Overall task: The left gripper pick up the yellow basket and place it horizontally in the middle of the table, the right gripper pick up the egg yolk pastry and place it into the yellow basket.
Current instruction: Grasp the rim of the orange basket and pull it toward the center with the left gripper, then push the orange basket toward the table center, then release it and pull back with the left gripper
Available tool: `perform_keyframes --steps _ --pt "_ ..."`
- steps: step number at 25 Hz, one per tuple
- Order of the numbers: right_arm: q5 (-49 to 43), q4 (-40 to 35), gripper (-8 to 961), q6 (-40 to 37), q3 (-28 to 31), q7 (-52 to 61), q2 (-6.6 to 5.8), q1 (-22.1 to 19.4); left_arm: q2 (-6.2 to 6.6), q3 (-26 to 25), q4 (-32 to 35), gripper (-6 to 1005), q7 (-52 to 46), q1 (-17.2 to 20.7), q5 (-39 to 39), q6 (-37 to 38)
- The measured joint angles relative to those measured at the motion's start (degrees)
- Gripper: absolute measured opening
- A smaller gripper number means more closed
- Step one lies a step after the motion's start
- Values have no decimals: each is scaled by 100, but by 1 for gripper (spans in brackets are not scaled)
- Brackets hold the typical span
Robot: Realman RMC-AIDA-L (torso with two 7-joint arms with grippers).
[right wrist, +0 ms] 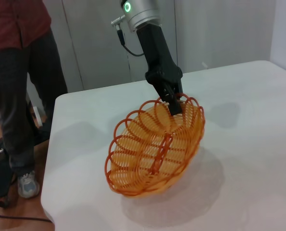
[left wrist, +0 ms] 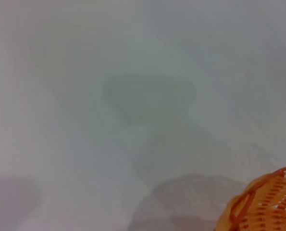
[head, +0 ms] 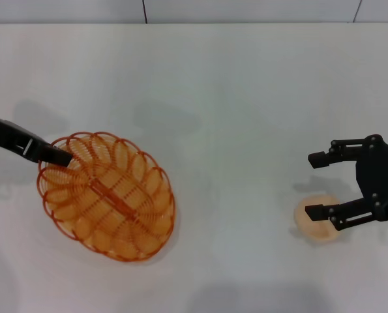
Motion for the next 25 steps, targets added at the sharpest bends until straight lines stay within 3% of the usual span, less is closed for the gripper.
perform_keyframes --steps 13,19,25 --pt "61 98 856 98 1 -19 0 33 -37 86 17 88 -1856 -331 83 -225" --pt "116 136 856 173 -9 -31 0 35 -144 341 -40 87 -2530 -390 82 -555" --pt "134 137 856 179 -29 -41 0 32 -337 342 -114 87 -3176 -475 10 -751"
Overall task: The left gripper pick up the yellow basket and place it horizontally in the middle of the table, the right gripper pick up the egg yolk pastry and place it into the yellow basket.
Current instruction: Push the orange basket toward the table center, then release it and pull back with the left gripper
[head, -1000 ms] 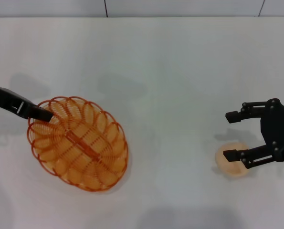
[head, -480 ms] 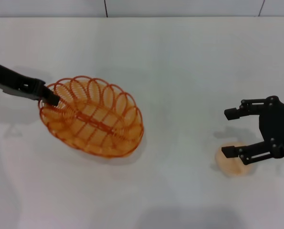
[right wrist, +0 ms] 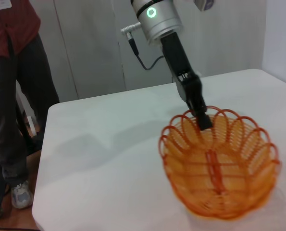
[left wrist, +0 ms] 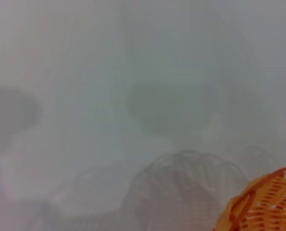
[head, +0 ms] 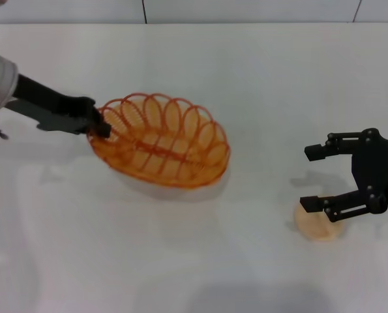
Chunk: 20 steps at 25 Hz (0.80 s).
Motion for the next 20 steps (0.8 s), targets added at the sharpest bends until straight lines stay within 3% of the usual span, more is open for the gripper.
perform_keyframes --steps 8,20 --pt "86 0 856 -90 -14 -48 0 -1 -71 -56 -307 86 -603 5 -806 -226" --pt "214 -32 856 -282 -18 -76 0 -1 -70 -11 -653 85 -775 -58 -408 -325"
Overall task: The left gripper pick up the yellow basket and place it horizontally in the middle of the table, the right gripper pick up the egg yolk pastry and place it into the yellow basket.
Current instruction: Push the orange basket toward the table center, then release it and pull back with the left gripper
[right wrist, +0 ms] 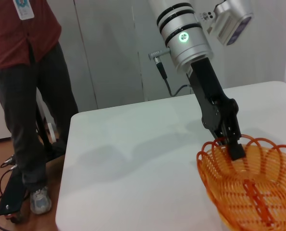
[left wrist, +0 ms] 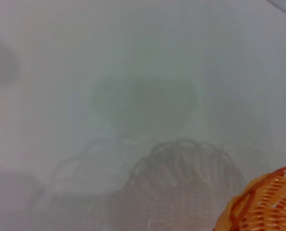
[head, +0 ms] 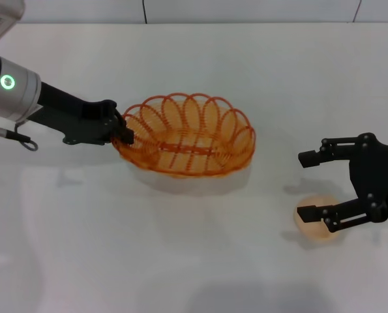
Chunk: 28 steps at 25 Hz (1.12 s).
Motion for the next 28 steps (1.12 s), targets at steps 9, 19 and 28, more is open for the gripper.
perform_keyframes --steps 9,19,28 --pt "1 23 856 -3 -42 -3 0 8 -49 67 -397 91 53 -71 162 -381" --pt "1 31 855 -3 -61 -12 0 9 -122 85 -753 101 172 -113 180 -782" --pt "0 32 855 -2 -73 -57 0 -15 -138 249 -844 110 149 -112 196 -957"
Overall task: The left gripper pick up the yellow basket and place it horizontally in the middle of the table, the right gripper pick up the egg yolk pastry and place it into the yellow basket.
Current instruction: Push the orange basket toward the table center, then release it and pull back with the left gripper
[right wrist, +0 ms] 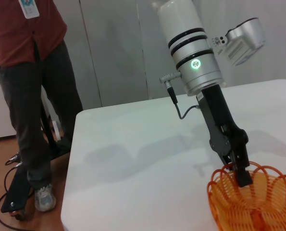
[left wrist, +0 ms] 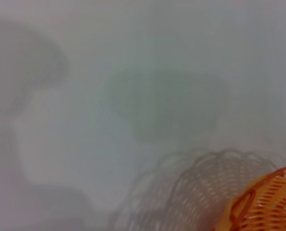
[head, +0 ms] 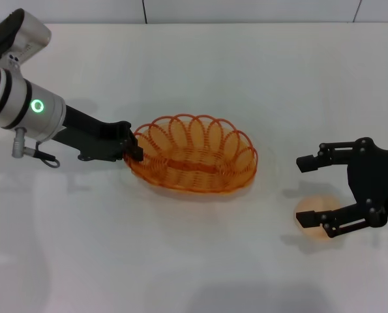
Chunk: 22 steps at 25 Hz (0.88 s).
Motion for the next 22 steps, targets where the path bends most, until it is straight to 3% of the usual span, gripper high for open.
perform_keyframes --steps 22 --pt "2 70 855 0 -2 -31 0 14 -29 47 -63 131 27 18 -32 -88"
